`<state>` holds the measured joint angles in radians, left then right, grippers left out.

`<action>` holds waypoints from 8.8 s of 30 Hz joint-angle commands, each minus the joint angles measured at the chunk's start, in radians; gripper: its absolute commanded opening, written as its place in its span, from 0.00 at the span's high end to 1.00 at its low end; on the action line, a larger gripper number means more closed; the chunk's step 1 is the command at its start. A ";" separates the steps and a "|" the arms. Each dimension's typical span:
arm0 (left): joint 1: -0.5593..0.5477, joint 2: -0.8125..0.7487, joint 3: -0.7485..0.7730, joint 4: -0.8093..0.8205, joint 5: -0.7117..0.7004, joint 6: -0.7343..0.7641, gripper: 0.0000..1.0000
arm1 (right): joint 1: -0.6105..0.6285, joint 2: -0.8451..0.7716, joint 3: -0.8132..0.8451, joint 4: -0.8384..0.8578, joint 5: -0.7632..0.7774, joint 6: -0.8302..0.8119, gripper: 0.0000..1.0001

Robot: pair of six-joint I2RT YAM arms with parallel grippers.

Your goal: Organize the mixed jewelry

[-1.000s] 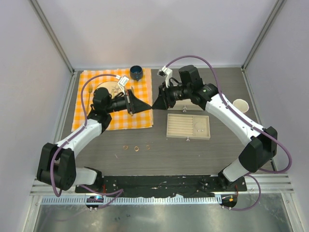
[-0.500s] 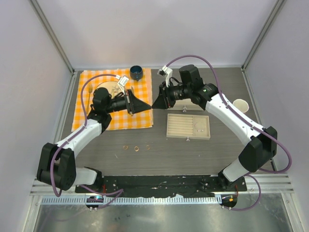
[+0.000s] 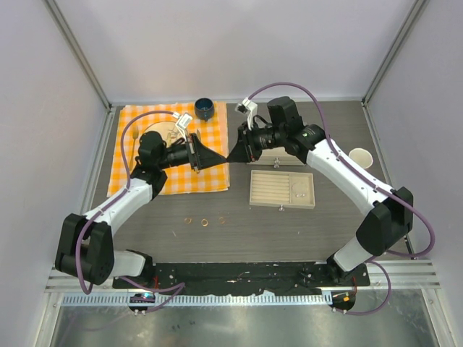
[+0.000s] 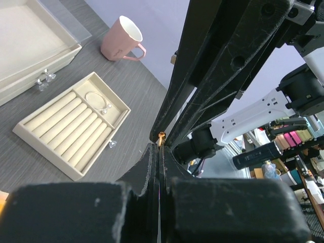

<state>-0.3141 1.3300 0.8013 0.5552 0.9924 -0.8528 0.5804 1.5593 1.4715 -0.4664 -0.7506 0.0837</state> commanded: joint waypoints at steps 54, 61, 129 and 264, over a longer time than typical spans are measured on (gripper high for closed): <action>0.179 -0.176 0.053 -0.514 -0.294 0.439 0.04 | -0.027 0.054 -0.217 -0.153 0.743 -0.872 0.99; 0.187 -0.170 0.053 -0.518 -0.301 0.445 0.00 | -0.027 0.116 -0.224 -0.107 0.738 -0.930 0.99; 0.219 -0.129 0.042 -0.472 -0.267 0.406 0.00 | 0.067 0.245 -0.292 0.009 0.786 -0.989 0.99; 0.244 -0.149 0.067 -0.554 -0.201 0.503 0.00 | 0.056 0.153 -0.151 -0.095 0.850 -0.888 0.58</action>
<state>-0.0761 1.1950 0.8177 0.0601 0.7612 -0.4416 0.6430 1.7840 1.2850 -0.5503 0.1207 -0.8619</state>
